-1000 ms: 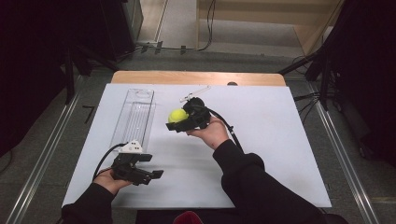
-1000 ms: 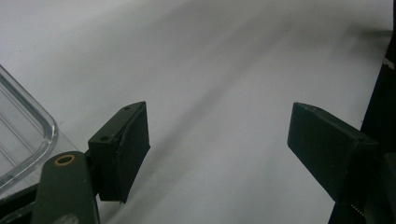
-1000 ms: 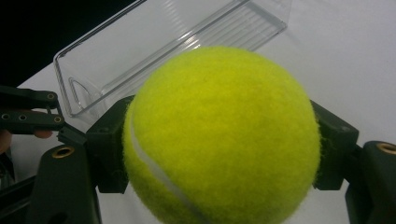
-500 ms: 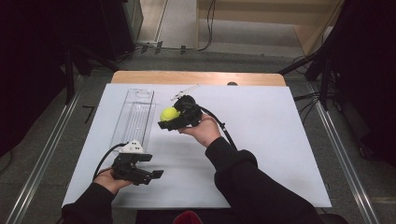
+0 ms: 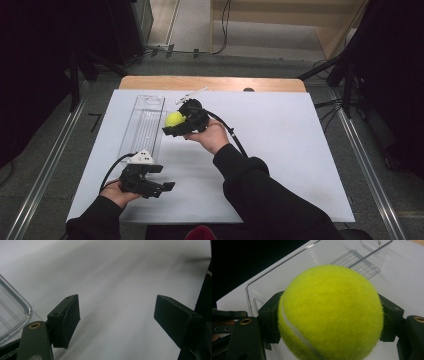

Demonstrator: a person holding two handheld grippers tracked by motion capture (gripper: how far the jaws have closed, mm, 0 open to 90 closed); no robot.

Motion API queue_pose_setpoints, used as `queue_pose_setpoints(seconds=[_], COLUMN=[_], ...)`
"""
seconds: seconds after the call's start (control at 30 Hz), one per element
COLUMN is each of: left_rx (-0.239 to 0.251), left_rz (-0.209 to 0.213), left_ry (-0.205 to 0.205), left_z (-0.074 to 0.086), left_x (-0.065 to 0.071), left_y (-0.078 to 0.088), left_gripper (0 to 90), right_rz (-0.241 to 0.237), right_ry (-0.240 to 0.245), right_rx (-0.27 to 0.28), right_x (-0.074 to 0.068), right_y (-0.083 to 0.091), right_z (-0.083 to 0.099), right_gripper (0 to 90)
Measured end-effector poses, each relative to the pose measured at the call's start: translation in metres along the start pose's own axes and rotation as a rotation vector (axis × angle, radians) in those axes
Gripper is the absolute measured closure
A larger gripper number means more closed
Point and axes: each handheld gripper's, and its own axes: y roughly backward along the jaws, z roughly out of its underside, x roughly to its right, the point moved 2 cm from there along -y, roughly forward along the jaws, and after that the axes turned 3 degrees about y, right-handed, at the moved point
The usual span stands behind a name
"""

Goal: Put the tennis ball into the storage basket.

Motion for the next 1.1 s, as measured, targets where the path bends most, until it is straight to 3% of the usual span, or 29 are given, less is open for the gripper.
queue_pose_setpoints(seconds=[0.13, 0.77, 1.1], left_rx=[0.001, 0.003, 0.001], left_rz=[0.002, 0.007, 0.004], left_ry=[0.001, 0.000, 0.000], left_z=[0.000, 0.000, -0.001], left_x=[0.000, 0.000, 0.000], left_y=[-0.001, -0.002, -0.001], left_gripper=[21.3, 21.2, 21.2], right_rz=[-0.019, 0.000, -0.002], right_ry=[-0.014, 0.015, 0.046], right_rx=[0.015, 0.015, -0.019], right_x=[-0.001, -0.004, -0.012], right_y=[-0.004, -0.018, -0.033], right_z=[-0.003, -0.021, -0.031], right_gripper=[22.8, 22.8, 22.8])
